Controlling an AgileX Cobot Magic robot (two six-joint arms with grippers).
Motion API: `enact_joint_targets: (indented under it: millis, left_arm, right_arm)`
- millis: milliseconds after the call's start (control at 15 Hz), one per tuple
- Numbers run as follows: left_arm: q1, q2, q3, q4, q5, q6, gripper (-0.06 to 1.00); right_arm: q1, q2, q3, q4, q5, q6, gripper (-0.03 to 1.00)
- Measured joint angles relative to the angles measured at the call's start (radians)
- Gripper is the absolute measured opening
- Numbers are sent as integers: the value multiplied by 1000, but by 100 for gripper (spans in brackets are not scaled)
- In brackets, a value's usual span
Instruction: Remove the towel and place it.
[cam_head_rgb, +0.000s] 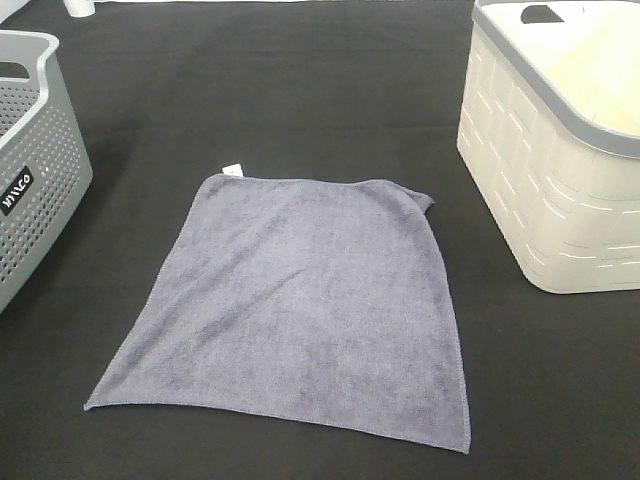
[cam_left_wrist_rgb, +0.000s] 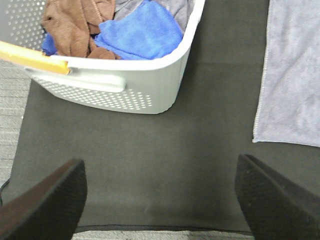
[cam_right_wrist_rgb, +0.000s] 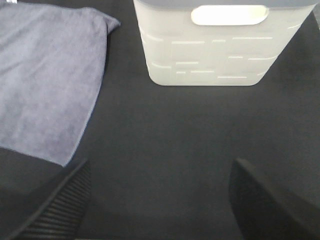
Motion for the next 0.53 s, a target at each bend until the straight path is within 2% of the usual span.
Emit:
enact_joint_targets:
  millis: [133,533]
  left_arm:
    - [0,-106,72,10,-46,0,76]
    - [0,-324,246,10,-78,0,76]
  right_arm:
    - [0,-86,76,0,2,-39,74]
    - [0,-276,202,58,4,-46,74]
